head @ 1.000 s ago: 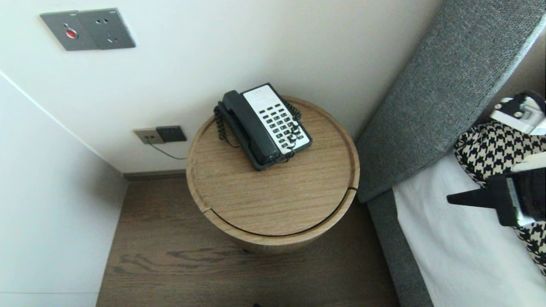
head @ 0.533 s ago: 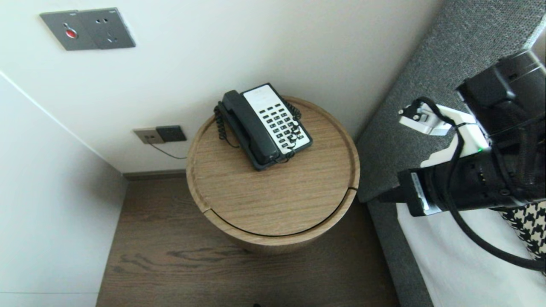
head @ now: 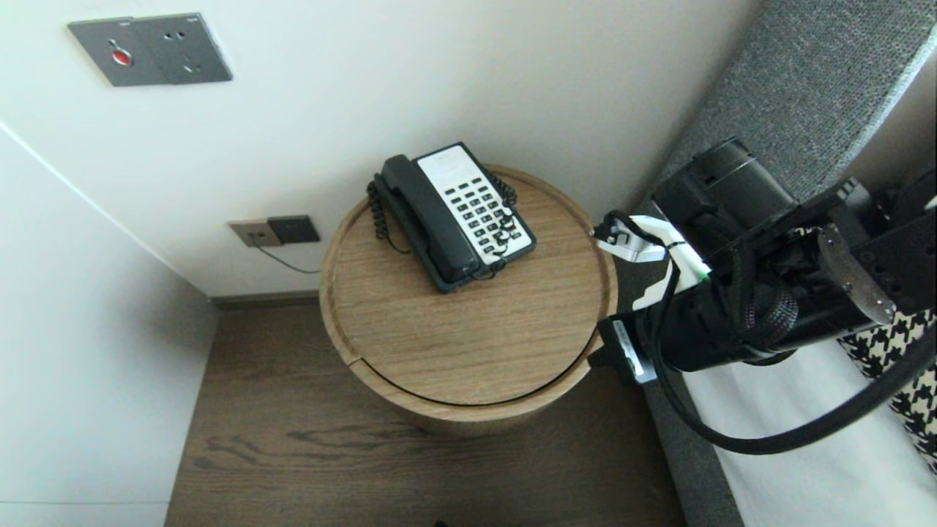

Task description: Open the nightstand drawer

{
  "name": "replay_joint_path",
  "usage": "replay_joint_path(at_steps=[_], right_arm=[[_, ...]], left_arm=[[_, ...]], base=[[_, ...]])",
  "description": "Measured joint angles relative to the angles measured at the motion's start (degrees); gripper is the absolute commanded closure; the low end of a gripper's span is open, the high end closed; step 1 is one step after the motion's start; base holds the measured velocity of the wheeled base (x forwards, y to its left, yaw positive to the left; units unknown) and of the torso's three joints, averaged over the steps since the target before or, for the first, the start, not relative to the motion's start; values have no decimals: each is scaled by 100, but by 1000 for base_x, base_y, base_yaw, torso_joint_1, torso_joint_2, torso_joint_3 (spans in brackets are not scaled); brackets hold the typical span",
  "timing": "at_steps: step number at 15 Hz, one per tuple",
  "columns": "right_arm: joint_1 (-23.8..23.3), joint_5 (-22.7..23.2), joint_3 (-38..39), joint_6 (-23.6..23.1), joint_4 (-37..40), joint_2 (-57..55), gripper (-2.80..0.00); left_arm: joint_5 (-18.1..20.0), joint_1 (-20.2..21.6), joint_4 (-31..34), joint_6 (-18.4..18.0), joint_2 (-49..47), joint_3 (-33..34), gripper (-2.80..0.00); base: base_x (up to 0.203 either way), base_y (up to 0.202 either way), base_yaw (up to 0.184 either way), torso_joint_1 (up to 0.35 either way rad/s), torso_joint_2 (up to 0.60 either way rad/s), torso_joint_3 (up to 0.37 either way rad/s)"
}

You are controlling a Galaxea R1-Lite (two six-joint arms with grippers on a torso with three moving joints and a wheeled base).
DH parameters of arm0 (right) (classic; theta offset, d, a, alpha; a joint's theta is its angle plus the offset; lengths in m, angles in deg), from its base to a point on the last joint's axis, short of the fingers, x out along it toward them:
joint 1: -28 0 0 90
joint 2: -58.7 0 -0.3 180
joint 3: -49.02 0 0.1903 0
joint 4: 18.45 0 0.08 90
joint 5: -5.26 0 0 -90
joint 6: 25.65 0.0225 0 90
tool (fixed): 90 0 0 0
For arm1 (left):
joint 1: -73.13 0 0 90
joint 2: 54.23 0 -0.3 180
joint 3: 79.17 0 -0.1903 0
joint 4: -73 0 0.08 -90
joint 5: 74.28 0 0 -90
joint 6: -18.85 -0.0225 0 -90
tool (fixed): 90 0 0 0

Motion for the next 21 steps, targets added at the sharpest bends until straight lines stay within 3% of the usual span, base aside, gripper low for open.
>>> replay_joint_path(at_steps=[8, 13, 21], right_arm=[[-67, -88, -59, -17, -20, -460, 0], [-106, -174, -102, -22, -697, -715, 0], [-163, -176, 2, -44, -669, -801, 0]], left_arm=[[2, 0, 2, 0, 0, 0, 0], [2, 0, -2, -2, 0, 0, 0], [0, -2, 0, 0, 0, 0, 0]], base=[[0, 0, 0, 0, 0, 0], [0, 0, 0, 0, 0, 0], [0, 0, 0, 0, 0, 0]])
